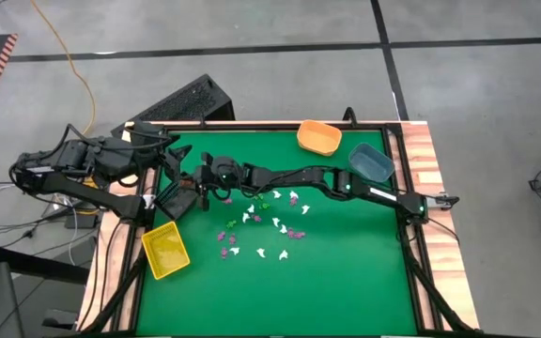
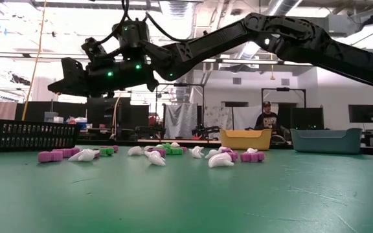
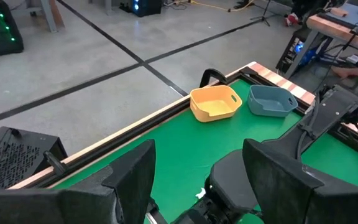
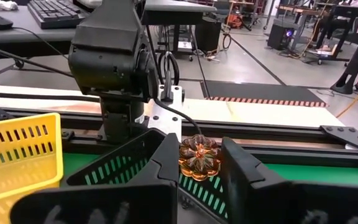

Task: Sort Halloween decoration
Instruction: Put the orange pumpkin toy into the black bin, then put the pink skeleton toy into the yellow bin

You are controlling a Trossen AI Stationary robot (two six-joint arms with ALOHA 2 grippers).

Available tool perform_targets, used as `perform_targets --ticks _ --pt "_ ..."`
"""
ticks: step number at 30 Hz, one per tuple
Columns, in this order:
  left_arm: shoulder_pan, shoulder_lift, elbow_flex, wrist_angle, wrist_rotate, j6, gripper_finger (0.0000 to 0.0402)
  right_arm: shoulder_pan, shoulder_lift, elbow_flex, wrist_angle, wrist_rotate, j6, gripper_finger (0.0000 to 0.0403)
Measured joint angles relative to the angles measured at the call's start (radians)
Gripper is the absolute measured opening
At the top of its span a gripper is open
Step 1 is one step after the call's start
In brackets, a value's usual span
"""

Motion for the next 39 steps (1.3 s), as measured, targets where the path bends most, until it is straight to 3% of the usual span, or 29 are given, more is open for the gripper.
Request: perform_targets --ticks 4,15,24,29,34,39 --pt "0.0 0.0 0.0 0.0 0.0 0.003 0.0231 -0.002 0.0 0.0 -0.007 0.0 0.0 0.0081" --pt "0.0 0.0 0.0 0.0 0.0 0.031 0.0231 -0.002 0.0 -0.002 -0.055 0.0 0.0 0.0178" --pt "0.0 -0.001 0.0 0.006 0.0 0.03 0.0231 -0.018 -0.031 -0.002 -0.074 -0.001 -0.005 0.0171" --pt "0.0 -0.001 0.0 0.066 0.004 0.059 0.0231 -0.058 -0.165 -0.001 -0.213 -0.022 -0.032 0.0157" --pt "0.0 -0.007 0.0 0.125 0.011 0.106 0.0231 -0.104 -0.32 0.001 -0.504 -0.033 -0.159 0.0149" --pt "0.0 -0.016 0.0 0.15 0.018 0.119 0.0231 -0.179 -0.474 0.0 -0.83 -0.199 -0.278 0.014"
